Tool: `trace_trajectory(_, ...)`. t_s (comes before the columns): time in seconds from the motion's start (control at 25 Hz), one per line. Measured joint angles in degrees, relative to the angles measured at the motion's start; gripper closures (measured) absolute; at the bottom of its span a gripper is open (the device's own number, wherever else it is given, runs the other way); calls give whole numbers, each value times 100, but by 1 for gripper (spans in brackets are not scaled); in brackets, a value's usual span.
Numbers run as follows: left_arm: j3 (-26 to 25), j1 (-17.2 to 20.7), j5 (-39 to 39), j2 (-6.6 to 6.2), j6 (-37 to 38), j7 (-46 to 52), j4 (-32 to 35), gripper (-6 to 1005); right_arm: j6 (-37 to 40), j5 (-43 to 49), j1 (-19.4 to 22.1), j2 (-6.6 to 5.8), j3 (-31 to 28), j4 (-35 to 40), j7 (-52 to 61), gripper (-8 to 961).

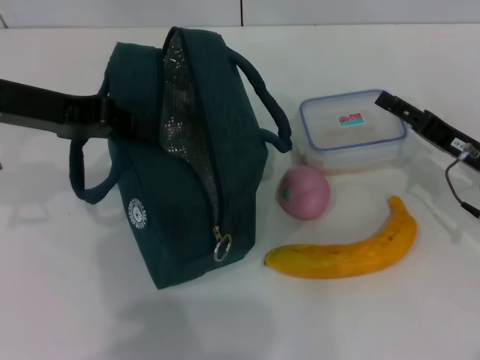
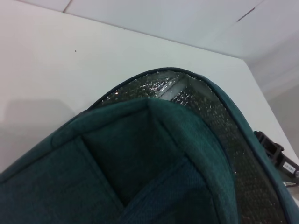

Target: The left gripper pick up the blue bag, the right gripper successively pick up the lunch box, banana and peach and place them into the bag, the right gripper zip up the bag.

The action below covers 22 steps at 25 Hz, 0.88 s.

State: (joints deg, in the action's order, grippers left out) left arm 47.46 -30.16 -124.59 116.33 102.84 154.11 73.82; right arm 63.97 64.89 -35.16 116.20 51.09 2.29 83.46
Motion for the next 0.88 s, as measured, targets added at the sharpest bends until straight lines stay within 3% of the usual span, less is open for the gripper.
trace_trajectory(0.88, 0, -212, -66, -5, -29, -259, -326, 964, 520, -6, 43, -10, 5, 51, 840, 159)
